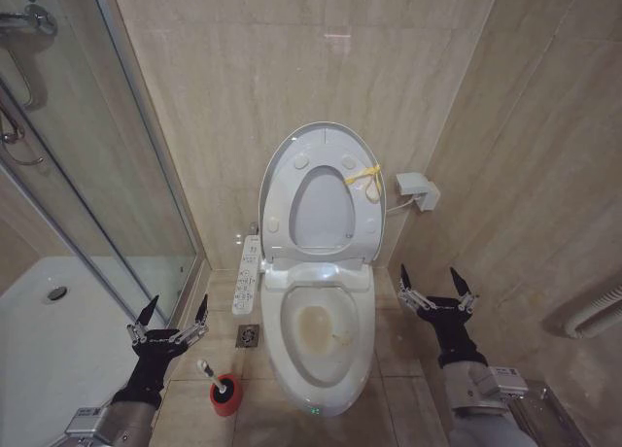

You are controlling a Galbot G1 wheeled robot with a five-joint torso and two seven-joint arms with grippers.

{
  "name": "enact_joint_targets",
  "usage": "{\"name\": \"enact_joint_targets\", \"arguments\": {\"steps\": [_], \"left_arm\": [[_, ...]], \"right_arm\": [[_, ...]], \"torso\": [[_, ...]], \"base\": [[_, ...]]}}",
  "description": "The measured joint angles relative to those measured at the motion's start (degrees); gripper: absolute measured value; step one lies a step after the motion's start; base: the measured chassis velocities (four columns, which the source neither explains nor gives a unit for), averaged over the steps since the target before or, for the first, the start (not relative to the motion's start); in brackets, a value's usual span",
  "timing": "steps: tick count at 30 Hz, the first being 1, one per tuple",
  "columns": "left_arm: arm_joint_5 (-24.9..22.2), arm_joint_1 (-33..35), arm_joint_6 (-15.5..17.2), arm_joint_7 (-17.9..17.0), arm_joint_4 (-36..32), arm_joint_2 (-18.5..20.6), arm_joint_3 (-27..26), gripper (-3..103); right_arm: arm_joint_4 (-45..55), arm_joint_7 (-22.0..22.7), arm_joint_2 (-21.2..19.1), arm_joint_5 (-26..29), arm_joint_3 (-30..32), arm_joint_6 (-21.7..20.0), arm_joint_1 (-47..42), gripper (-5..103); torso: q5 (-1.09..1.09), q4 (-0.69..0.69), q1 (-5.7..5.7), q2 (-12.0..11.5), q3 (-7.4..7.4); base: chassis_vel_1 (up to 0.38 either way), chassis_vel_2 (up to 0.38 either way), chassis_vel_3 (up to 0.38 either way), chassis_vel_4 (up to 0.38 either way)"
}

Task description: Open the toilet lid, clean the toilet bowl with a toilet brush, close the toilet lid, and flush.

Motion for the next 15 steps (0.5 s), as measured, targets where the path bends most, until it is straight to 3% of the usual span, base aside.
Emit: {"name": "enact_joint_targets", "arguments": {"steps": [4,10,15], "left_arm": [[0.0,0.0,0.0,0.0,0.0,0.0,0.0,100],[0.0,0.0,0.0,0.0,0.0,0.0,0.0,100],[0.0,0.0,0.0,0.0,0.0,0.0,0.0,100]], "right_arm": [[0.0,0.3,-0.4,0.0,0.4,-0.8,-0.3,100],[-2.4,5.4,-5.9,1.7,5.6,-9.6,-4.0,100],[-5.0,6.5,-7.0,2.8,6.5,-9.0,-4.9,100]], "torso": [[0.01,0.00,0.00,0.0,0.00],[-0.01,0.00,0.00,0.0,0.00],[0.02,-0.01,0.00,0.0,0.00]], "base": [[0.000,0.000,0.000,0.000],[0.000,0.000,0.000,0.000],[0.000,0.000,0.000,0.000]]}}
